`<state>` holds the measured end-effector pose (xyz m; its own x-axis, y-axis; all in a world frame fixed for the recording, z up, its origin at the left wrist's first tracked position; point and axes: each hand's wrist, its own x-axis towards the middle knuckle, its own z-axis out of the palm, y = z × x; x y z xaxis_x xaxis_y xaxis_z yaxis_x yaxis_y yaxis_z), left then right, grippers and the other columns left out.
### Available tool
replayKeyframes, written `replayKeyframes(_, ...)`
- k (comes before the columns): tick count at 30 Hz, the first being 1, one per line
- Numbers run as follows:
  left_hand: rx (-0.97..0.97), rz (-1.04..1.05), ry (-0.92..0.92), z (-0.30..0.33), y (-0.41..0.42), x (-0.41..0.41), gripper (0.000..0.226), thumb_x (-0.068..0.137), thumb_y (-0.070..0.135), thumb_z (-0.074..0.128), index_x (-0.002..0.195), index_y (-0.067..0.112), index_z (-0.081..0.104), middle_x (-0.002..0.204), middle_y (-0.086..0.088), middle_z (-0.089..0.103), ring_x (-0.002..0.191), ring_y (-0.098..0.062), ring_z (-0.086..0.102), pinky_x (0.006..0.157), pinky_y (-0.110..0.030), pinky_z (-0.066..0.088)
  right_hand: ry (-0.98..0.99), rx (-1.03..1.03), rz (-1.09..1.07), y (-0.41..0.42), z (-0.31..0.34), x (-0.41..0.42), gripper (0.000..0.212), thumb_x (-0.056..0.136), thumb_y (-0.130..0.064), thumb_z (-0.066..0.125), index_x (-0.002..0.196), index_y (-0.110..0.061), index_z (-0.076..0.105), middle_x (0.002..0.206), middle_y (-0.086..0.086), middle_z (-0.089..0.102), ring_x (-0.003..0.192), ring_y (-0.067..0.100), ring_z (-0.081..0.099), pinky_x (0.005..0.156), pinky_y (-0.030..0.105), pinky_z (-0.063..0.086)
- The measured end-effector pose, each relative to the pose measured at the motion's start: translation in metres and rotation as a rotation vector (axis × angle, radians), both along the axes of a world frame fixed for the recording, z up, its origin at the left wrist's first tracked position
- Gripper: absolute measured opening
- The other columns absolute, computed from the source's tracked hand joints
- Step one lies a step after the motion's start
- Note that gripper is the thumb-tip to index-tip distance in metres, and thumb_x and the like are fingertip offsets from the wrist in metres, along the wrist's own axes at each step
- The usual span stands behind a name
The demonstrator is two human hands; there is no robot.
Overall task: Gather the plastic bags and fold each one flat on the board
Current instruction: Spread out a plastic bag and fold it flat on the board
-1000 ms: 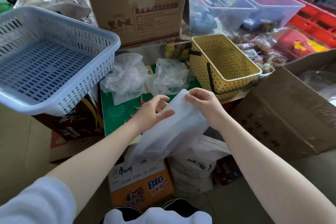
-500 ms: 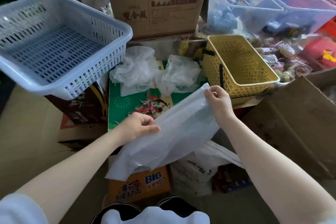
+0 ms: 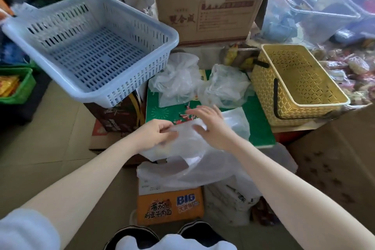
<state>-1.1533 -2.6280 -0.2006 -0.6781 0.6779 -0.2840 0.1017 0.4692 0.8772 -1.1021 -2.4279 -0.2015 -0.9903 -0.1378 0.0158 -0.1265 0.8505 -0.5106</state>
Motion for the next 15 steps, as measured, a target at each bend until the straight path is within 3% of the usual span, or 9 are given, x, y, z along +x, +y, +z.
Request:
replayKeyframes(2, 0.008, -0.005, -0.011, 0.01, -0.006, -0.005, 0.013, 0.085, 0.03, 0.062, 0.091, 0.018, 0.064, 0.078, 0.006, 0.063, 0.066, -0.011, 0.057, 0.063, -0.025, 0.047, -0.025, 0.053, 0.072, -0.017, 0.0, -0.005, 0.028, 0.095, -0.02, 0.049, 0.121, -0.018, 0.059, 0.123, 0.0, 0.061, 0.122, 0.02, 0.045, 0.111, 0.033, 0.008)
replayKeyframes(3, -0.016, -0.002, -0.004, 0.012, -0.011, -0.008, 0.017, 0.084, 0.029, 0.065, 0.098, 0.021, 0.062, 0.089, 0.005, 0.065, 0.076, -0.013, 0.061, 0.07, -0.029, 0.051, -0.016, 0.031, 0.074, -0.021, -0.001, -0.008, 0.023, 0.094, -0.019, 0.051, 0.112, -0.014, 0.064, 0.113, 0.002, 0.065, 0.112, 0.022, 0.052, 0.108, 0.033, 0.018)
replayKeyframes(5, -0.084, 0.016, 0.014, 0.016, -0.027, -0.012, 0.037, 0.079, 0.03, 0.07, 0.111, 0.034, 0.052, 0.107, 0.008, 0.061, 0.092, -0.007, 0.061, 0.079, -0.024, 0.05, -0.038, -0.102, 0.033, -0.022, -0.001, -0.011, 0.016, 0.093, -0.014, 0.053, 0.098, -0.006, 0.066, 0.092, 0.006, 0.067, 0.086, 0.025, 0.058, 0.082, 0.029, 0.038)
replayKeyframes(7, -0.071, 0.041, 0.028, 0.019, -0.046, -0.013, 0.048, 0.076, 0.027, 0.074, 0.112, 0.039, 0.045, 0.111, 0.013, 0.058, 0.098, 0.004, 0.056, 0.082, -0.017, 0.043, -0.122, -0.283, -0.082, -0.018, -0.001, -0.01, 0.013, 0.093, -0.012, 0.052, 0.09, -0.009, 0.064, 0.079, 0.001, 0.061, 0.069, 0.017, 0.051, 0.061, 0.024, 0.036)
replayKeyframes(9, 0.053, 0.079, -0.027, 0.018, -0.06, -0.011, 0.041, 0.078, 0.014, 0.072, 0.108, 0.029, 0.049, 0.103, 0.01, 0.063, 0.085, 0.003, 0.062, 0.077, -0.015, 0.045, -0.167, -0.443, -0.197, -0.013, -0.004, -0.009, 0.015, 0.093, -0.01, 0.05, 0.081, -0.012, 0.057, 0.068, -0.003, 0.048, 0.061, 0.012, 0.04, 0.057, 0.025, 0.03)
replayKeyframes(12, 0.181, 0.087, -0.01, 0.017, -0.069, -0.01, 0.023, 0.083, 0.005, 0.063, 0.102, 0.014, 0.053, 0.079, 0.007, 0.069, 0.07, -0.006, 0.063, 0.069, -0.024, 0.05, -0.185, -0.618, -0.267, -0.013, -0.004, -0.009, 0.021, 0.087, -0.019, 0.051, 0.068, -0.009, 0.05, 0.066, 0.001, 0.04, 0.066, 0.015, 0.033, 0.06, 0.029, 0.024)
replayKeyframes(15, 0.217, 0.075, 0.058, 0.019, -0.069, -0.013, 0.032, 0.085, 0.019, 0.061, 0.112, 0.028, 0.047, 0.078, 0.002, 0.069, 0.072, -0.013, 0.063, 0.074, -0.024, 0.05, -0.207, -0.512, -0.252, -0.02, -0.002, -0.01, 0.026, 0.087, -0.016, 0.053, 0.063, -0.024, 0.051, 0.064, -0.006, 0.044, 0.064, 0.013, 0.037, 0.061, 0.028, 0.028)
